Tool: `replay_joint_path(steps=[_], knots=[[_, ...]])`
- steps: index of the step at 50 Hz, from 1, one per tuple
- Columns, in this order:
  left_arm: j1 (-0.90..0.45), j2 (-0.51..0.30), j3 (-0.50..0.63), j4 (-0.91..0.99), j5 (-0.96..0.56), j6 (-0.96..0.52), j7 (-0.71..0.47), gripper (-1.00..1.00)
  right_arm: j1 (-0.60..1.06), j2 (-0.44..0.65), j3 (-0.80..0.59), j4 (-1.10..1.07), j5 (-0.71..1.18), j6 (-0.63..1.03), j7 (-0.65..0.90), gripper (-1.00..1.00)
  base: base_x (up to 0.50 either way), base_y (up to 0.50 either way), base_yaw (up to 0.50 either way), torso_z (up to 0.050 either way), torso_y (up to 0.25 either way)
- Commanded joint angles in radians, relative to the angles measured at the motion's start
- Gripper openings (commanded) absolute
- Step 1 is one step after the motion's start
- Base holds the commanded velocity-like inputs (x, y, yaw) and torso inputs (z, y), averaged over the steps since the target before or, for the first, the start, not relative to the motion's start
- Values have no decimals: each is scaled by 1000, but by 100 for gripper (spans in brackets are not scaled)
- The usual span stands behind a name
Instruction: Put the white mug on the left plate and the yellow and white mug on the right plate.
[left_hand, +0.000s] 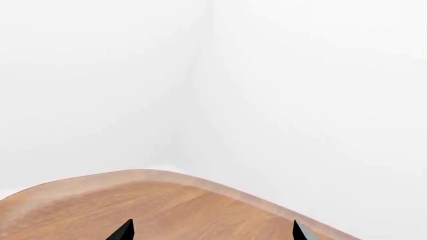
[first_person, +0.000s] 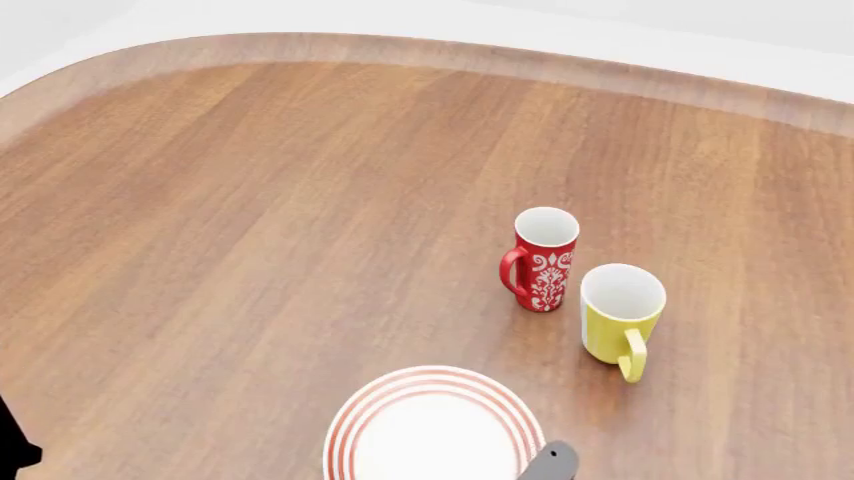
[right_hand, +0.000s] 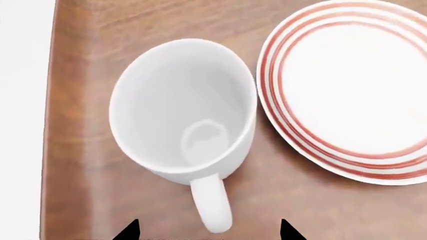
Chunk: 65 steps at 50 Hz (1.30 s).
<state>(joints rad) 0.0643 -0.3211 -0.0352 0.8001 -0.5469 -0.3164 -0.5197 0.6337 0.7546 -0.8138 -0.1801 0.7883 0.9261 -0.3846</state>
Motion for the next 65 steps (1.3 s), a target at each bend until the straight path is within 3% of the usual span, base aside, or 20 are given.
replay_joint_path(steps=[1, 51, 65], knots=[[2, -4, -2, 2, -6, 5, -5, 100, 20, -22, -12, 51, -16, -2, -12, 100, 0, 0, 0, 0, 0], [8, -26, -31, 21, -50, 16, -39, 100, 89, -131, -141, 220, -108, -8, -105, 100, 0, 0, 0, 0, 0], [4, -28, -24, 23, -48, 19, -47, 100, 52, -122, -118, 240, -114, -67, -83, 100, 0, 0, 0, 0, 0]])
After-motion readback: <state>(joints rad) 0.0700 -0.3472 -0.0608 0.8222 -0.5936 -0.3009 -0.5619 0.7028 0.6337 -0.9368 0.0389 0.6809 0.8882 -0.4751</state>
